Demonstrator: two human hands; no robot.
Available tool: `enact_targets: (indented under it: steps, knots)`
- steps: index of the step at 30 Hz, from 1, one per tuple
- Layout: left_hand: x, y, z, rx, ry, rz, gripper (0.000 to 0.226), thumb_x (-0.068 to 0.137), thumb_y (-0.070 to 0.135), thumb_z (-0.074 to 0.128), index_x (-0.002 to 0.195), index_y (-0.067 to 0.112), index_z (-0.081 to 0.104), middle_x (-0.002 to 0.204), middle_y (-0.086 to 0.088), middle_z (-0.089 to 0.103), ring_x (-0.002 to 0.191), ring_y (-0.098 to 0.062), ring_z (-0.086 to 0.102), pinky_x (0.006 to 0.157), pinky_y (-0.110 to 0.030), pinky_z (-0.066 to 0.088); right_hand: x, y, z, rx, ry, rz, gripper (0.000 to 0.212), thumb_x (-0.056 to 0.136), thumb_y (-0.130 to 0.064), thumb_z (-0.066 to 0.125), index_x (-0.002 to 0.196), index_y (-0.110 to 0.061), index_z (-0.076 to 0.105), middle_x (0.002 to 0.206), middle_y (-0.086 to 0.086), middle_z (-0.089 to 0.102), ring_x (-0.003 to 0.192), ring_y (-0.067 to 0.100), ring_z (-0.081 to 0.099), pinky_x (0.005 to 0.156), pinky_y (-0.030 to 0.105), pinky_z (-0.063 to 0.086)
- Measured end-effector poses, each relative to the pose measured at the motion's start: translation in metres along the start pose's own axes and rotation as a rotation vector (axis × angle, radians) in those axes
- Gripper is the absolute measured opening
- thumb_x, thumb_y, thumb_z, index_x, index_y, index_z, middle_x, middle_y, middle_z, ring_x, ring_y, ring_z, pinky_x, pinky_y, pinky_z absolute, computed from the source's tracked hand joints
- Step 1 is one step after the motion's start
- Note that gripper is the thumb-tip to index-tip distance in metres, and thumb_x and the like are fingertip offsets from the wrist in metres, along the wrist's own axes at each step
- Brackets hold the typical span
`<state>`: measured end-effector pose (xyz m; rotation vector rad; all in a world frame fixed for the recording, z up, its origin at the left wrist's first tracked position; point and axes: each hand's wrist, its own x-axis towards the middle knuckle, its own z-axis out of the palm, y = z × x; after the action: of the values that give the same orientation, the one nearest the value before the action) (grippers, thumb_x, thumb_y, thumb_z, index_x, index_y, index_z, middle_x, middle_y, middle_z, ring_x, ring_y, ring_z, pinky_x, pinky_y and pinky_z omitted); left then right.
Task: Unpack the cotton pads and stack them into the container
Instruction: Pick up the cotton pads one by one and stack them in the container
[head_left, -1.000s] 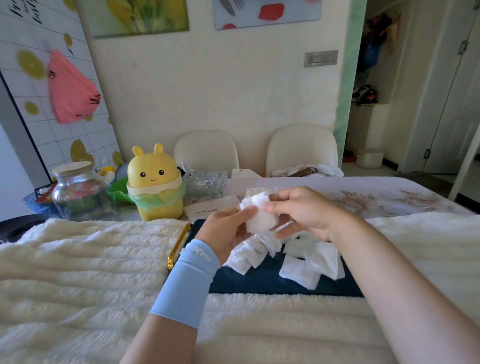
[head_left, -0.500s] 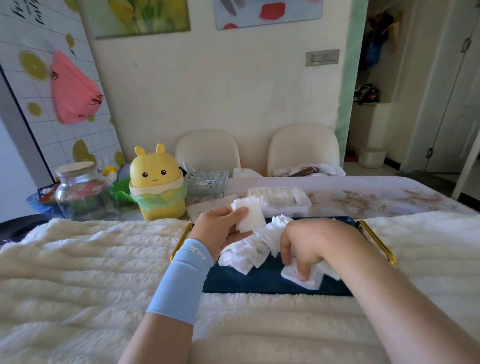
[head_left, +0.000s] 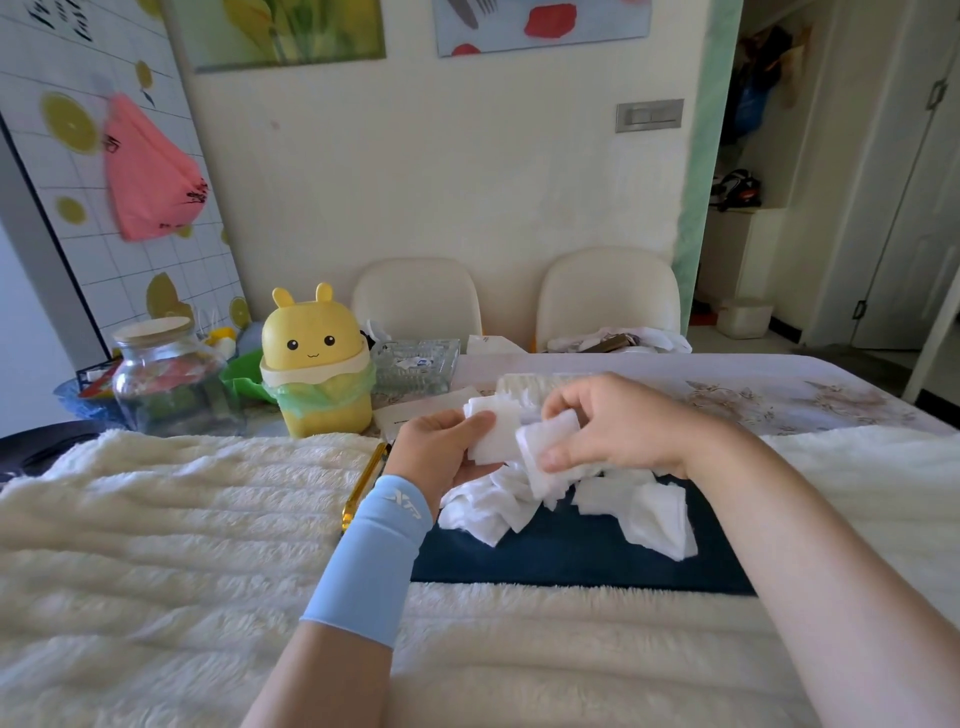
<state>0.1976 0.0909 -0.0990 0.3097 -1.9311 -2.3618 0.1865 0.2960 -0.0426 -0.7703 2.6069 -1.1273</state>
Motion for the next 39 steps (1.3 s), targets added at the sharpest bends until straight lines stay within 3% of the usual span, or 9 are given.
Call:
enact_targets:
  steps: [2, 4, 11, 17, 22, 28, 32, 35, 39]
  knots:
    - [0.0, -0.001, 0.003, 0.017, -0.005, -0.006, 0.02, 0.089, 0.015, 0.072, 0.101, 0.0, 0.072, 0.104, -0.022, 0.073, 0.095, -0.033, 0.072, 0.081, -0.043, 0.061, 0.003, 0.002, 0.001, 0.256, 0.056, -0.016, 0.045, 0.075, -0.01, 0.087, 0.111, -0.026, 0.064, 0.077, -0.002, 0.063, 0.067, 0.013, 0.061, 0.06, 0.028, 0.052]
    - [-0.001, -0.001, 0.006, 0.01, -0.026, -0.019, 0.023, 0.088, 0.016, 0.073, 0.103, -0.001, 0.071, 0.106, -0.022, 0.072, 0.1, -0.035, 0.071, 0.084, -0.045, 0.06, 0.006, 0.007, 0.004, 0.382, 0.109, 0.018, 0.051, 0.075, -0.006, 0.086, 0.119, -0.021, 0.065, 0.082, 0.001, 0.07, 0.067, 0.013, 0.064, 0.054, 0.03, 0.052]
    - [-0.005, 0.001, 0.01, -0.104, -0.053, -0.057, 0.028, 0.089, 0.017, 0.072, 0.107, -0.004, 0.069, 0.108, -0.023, 0.072, 0.101, -0.036, 0.071, 0.079, -0.046, 0.061, 0.008, 0.007, 0.004, 0.44, 0.222, 0.069, 0.02, 0.081, -0.015, 0.083, 0.096, -0.021, 0.073, 0.069, -0.01, 0.071, 0.056, 0.007, 0.051, 0.048, 0.022, 0.03]
    - [-0.013, 0.004, 0.015, -0.132, -0.126, -0.057, 0.025, 0.092, 0.018, 0.066, 0.104, -0.004, 0.071, 0.105, -0.023, 0.073, 0.098, -0.034, 0.072, 0.076, -0.038, 0.063, 0.011, -0.004, 0.013, 0.453, 0.26, 0.057, 0.013, 0.08, -0.02, 0.084, 0.087, -0.018, 0.073, 0.062, -0.011, 0.062, 0.051, 0.004, 0.049, 0.047, 0.018, 0.033]
    - [-0.016, 0.007, 0.014, -0.116, -0.2, -0.083, 0.031, 0.1, 0.021, 0.057, 0.111, -0.005, 0.068, 0.109, -0.024, 0.072, 0.099, -0.033, 0.071, 0.075, -0.036, 0.063, 0.014, -0.005, 0.02, 0.338, 0.314, 0.035, 0.021, 0.074, -0.016, 0.089, 0.088, -0.019, 0.075, 0.068, -0.01, 0.071, 0.053, 0.001, 0.059, 0.046, 0.012, 0.04]
    - [-0.018, 0.012, 0.012, -0.102, -0.294, -0.069, 0.036, 0.098, 0.029, 0.057, 0.114, -0.002, 0.068, 0.109, -0.022, 0.072, 0.099, -0.029, 0.072, 0.076, -0.034, 0.062, 0.017, -0.003, 0.021, 0.21, 0.382, -0.008, 0.022, 0.069, -0.022, 0.092, 0.082, -0.024, 0.075, 0.071, -0.008, 0.074, 0.059, 0.006, 0.065, 0.057, 0.019, 0.049]
    - [-0.022, 0.013, 0.003, -0.029, -0.436, -0.003, 0.031, 0.081, 0.011, 0.069, 0.11, 0.0, 0.072, 0.115, -0.022, 0.071, 0.103, -0.027, 0.069, 0.09, -0.03, 0.058, 0.019, 0.003, 0.023, 0.187, 0.435, -0.066, 0.021, 0.076, -0.033, 0.088, 0.094, -0.029, 0.078, 0.075, -0.016, 0.073, 0.061, -0.006, 0.062, 0.062, 0.014, 0.046]
    - [-0.021, 0.012, 0.002, -0.066, -0.445, 0.029, 0.026, 0.086, -0.007, 0.061, 0.107, 0.002, 0.073, 0.111, -0.019, 0.072, 0.101, -0.025, 0.071, 0.087, -0.028, 0.058, 0.02, 0.004, 0.026, 0.236, 0.495, -0.099, 0.015, 0.082, -0.032, 0.083, 0.097, -0.034, 0.079, 0.073, -0.019, 0.073, 0.062, -0.009, 0.062, 0.063, 0.01, 0.043]
    - [-0.021, 0.012, 0.004, -0.136, -0.444, -0.004, 0.027, 0.09, -0.012, 0.055, 0.108, -0.001, 0.071, 0.107, -0.017, 0.074, 0.096, -0.022, 0.073, 0.08, -0.024, 0.059, 0.021, 0.004, 0.027, 0.243, 0.628, -0.122, 0.009, 0.086, -0.029, 0.079, 0.093, -0.034, 0.08, 0.072, -0.008, 0.073, 0.06, -0.004, 0.062, 0.063, 0.01, 0.044]
